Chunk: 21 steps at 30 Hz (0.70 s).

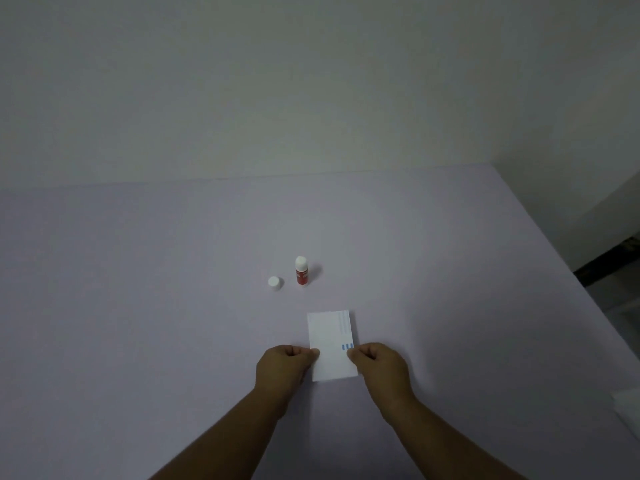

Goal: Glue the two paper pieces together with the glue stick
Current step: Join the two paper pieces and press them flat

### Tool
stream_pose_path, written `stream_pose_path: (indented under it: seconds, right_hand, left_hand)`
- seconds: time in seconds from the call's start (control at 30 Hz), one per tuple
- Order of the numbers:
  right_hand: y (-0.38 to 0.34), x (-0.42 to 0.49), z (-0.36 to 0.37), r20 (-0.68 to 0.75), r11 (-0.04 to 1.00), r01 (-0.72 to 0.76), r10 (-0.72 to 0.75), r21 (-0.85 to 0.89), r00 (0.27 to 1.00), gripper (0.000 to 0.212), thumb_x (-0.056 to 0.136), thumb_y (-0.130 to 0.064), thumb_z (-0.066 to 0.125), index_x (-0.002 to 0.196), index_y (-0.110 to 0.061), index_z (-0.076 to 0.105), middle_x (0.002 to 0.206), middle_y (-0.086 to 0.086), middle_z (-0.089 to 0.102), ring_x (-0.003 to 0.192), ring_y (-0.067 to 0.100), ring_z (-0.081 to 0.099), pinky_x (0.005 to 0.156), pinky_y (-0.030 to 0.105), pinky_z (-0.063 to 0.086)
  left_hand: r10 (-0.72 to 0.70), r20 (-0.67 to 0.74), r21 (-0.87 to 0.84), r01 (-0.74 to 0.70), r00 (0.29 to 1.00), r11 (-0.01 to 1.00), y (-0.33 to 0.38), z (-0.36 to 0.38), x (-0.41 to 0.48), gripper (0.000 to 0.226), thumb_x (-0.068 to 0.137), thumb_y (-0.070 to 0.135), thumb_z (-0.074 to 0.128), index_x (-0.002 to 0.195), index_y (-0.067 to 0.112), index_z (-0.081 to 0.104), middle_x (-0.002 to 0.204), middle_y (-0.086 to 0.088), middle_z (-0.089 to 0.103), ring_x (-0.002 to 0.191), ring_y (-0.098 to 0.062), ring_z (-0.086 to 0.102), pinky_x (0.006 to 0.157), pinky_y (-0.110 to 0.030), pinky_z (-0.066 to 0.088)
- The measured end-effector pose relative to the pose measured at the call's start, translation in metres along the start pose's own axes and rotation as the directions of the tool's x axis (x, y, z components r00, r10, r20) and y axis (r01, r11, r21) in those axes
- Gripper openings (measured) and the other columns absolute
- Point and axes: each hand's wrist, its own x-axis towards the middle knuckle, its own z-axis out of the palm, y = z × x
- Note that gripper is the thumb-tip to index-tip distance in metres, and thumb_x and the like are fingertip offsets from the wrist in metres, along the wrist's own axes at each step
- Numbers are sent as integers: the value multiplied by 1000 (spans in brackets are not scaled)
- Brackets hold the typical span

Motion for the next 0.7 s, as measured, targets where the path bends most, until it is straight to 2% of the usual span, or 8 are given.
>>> stream_pose_path:
  seconds: [0.13,0.2,0.4,0.7]
  right_hand:
    - [1,6,-3,16,997,-14,15,-70,1000,26,78,-26,68,57,-16,56,66,6,62,69,21,57,73,40,50]
    - [0,9,-3,36,994,-18,22,-106,999,29,79,-27,67,56,-17,53,68,7,62,69,21,57,71,39,49]
    - [-2,15,-4,52,988,1,7,-153,999,30,78,-26,67,54,-17,52,72,14,64,69,24,56,72,43,50]
    - [1,19,-1,43,977,6,3,-213,999,27,78,-28,67,57,-16,55,77,17,68,71,25,59,70,38,49]
  left_hand:
    - [-15,-48,67,19,999,998,-5,5,4,33,73,30,78,48,14,64,42,7,56,47,-12,52,48,-22,35]
    - [-22,-59,85,27,998,996,-5,6,5,35,72,30,79,45,15,62,42,7,56,48,-12,54,48,-22,35]
    - [-18,-95,127,30,995,991,-6,8,6,40,73,31,78,43,16,58,41,8,53,48,-11,52,46,-23,33]
    - [-11,-105,190,31,994,981,-5,9,8,37,75,34,76,47,16,59,47,4,55,51,-13,54,47,-23,32]
